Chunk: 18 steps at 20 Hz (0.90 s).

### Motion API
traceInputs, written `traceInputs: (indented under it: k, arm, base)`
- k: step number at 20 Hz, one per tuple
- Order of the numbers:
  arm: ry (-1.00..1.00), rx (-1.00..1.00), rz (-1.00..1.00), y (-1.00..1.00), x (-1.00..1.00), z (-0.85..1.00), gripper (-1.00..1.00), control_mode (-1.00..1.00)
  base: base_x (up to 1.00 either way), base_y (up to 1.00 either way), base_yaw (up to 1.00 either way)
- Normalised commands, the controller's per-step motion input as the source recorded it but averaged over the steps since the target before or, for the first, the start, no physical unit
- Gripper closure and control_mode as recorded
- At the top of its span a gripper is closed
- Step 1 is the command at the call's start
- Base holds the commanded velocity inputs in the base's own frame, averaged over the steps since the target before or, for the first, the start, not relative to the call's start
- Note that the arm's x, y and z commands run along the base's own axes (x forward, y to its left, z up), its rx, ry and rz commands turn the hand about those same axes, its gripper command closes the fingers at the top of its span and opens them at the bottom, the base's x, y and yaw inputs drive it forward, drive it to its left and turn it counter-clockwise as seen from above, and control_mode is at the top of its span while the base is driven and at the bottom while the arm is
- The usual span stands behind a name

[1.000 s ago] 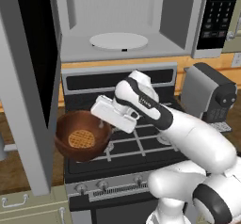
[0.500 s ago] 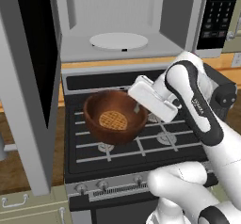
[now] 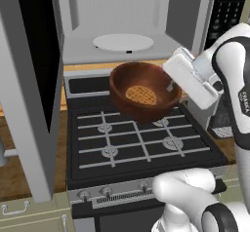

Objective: Open the microwave, place the bowl with waffle inside the microwave, then close the microwave door and turn it on.

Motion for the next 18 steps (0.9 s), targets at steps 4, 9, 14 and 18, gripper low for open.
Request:
traceInputs:
  k: [4,9,14,18]
  arm:
    - [-0.13,0.0,-0.2,-0.16,0.13,1.0,1.0,-1.0]
    - [-0.05,0.0,-0.32,0.0,0.7,0.77,1.0,-1.0]
    - [-0.18,0.0,-0.43,0.0,0.75,0.32,1.0,-1.0]
    - [-0.19,0.04,-0.43,0.0,0.73,0.02,1.0,-1.0]
  base:
    - [0.0,0.0,0.0]
    - [0.0,0.0,0.0]
    - [0.0,0.0,0.0]
    - [0.0,0.0,0.0]
